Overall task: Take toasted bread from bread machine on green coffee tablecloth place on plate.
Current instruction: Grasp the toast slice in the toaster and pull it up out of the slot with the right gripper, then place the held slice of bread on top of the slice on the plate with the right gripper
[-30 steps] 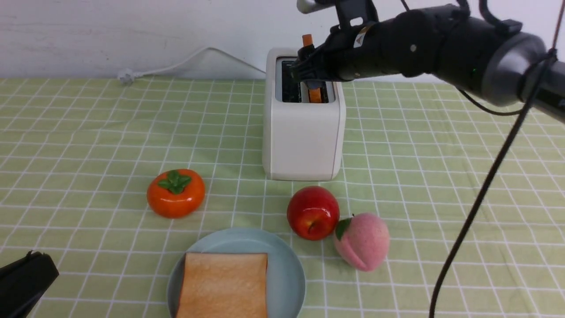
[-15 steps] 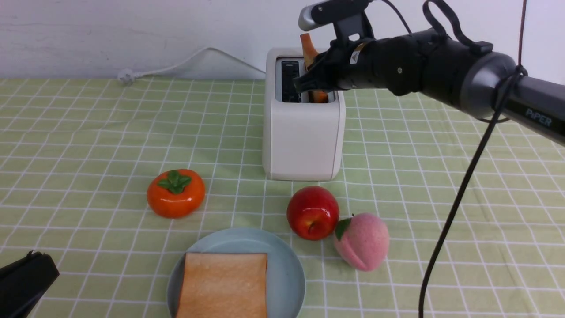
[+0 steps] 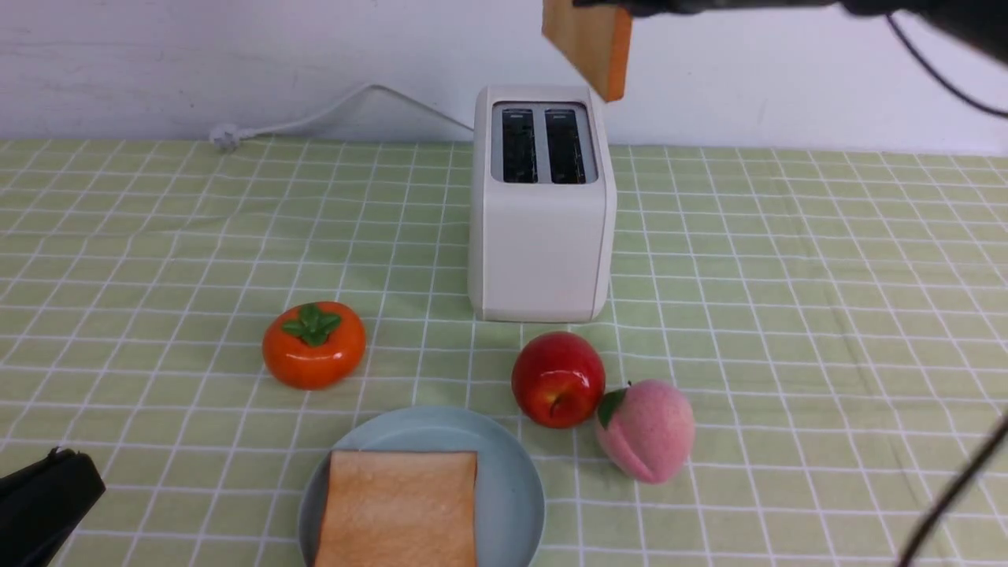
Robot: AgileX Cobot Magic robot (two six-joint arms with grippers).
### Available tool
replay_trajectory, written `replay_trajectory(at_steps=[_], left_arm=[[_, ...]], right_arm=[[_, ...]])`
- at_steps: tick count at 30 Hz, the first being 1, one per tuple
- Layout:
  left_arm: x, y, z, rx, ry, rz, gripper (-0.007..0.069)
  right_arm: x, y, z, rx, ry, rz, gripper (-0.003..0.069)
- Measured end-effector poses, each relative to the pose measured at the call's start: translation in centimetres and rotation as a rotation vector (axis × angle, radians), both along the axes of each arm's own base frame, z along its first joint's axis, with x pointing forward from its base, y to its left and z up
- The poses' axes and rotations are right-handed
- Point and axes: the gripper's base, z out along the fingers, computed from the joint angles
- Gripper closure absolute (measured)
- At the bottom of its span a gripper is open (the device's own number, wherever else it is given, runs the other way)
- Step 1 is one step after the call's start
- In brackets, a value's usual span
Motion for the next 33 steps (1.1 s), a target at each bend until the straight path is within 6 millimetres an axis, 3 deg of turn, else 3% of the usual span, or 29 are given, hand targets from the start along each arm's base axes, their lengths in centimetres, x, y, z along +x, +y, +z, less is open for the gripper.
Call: replay_trajectory(at_steps=[3, 6, 10, 13, 16, 21, 27, 31, 33], left_arm=[[0.0, 0.0, 0.0, 0.0, 0.0, 0.0, 0.0638], [0.0, 0.0, -0.1, 0.004, 0.009, -0.006, 0.0638], [-0.1, -0.1, -0.3, 0.015, 0.025, -0.017, 0.0638], [-0.1, -0.2, -0.3, 0.017, 0.028, -0.019, 0.0638], [-0.1, -0.1, -0.3, 0.015, 0.025, -0.017, 0.0638], [-0.1, -0.1, -0.2, 0.014, 0.022, -0.015, 0.0638], [-0.1, -0.1, -0.2, 0.014, 0.022, -0.015, 0.0638], [-0.1, -0.1, -0.2, 0.014, 0.022, -0.015, 0.0638], [-0.1, -0.1, -0.2, 0.014, 0.022, -0.015, 0.0638]], right_arm=[[-3.7, -1.2, 1.8, -0.048, 0.132, 0.039, 0.0551], [-5.6, -1.4, 1.2, -0.093, 0.299, 0.1, 0.0551], [-7.7, 0.5, -3.4, -0.072, 0.611, 0.333, 0.0552], [-8.5, 2.0, -6.7, -0.032, 0.719, 0.443, 0.0552], [-9.6, 5.1, -12.6, 0.075, 0.82, 0.555, 0.0552], [-9.3, 8.4, -18.0, 0.222, 0.835, 0.589, 0.0552], [-7.6, 9.6, -21.7, 0.306, 0.904, 0.518, 0.0551], [-7.1, 9.7, -23.0, 0.282, 0.903, 0.479, 0.0492], [-7.0, 9.6, -23.1, 0.266, 0.89, 0.47, 0.0429]])
